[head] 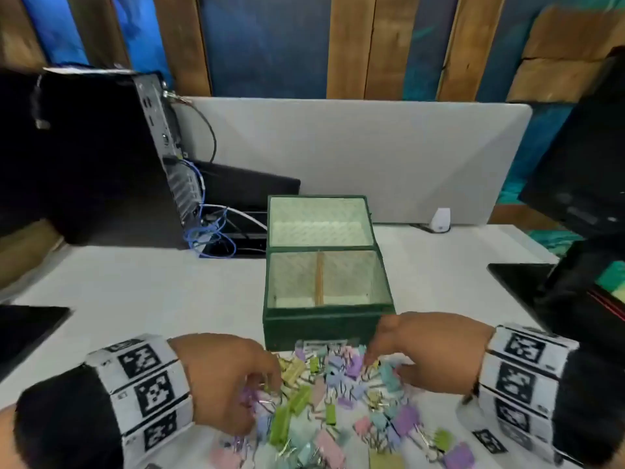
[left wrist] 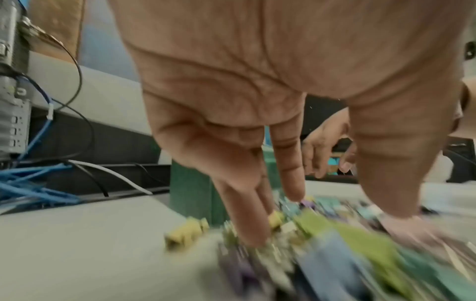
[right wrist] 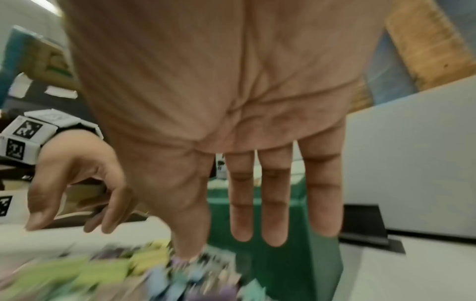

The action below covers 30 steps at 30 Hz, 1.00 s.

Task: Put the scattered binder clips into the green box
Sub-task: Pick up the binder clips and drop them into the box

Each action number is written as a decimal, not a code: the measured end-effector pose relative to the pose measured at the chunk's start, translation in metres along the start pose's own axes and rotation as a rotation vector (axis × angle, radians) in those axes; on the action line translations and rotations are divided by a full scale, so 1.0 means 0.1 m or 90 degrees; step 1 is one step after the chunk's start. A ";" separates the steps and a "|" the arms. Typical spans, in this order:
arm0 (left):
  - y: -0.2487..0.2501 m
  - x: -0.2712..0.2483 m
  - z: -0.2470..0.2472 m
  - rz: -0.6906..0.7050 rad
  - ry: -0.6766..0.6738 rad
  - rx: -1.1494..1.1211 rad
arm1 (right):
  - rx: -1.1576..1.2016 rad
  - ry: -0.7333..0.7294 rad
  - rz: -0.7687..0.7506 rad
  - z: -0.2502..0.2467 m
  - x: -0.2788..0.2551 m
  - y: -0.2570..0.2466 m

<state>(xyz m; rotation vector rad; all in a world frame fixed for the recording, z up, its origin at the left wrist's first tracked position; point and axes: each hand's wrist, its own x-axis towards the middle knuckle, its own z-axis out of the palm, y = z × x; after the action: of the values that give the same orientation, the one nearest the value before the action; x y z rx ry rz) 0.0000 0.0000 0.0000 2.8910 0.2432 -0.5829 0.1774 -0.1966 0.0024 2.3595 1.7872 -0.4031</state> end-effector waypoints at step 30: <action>0.19 -0.04 0.30 -0.059 0.181 -0.121 | -0.064 -0.051 0.020 0.18 0.46 -0.81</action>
<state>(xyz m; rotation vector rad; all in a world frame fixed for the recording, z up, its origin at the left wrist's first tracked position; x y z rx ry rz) -0.0106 -0.0255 -0.0225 2.7786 0.4484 -0.1485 0.1090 -0.1369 -0.0251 2.2668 1.6924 -0.3894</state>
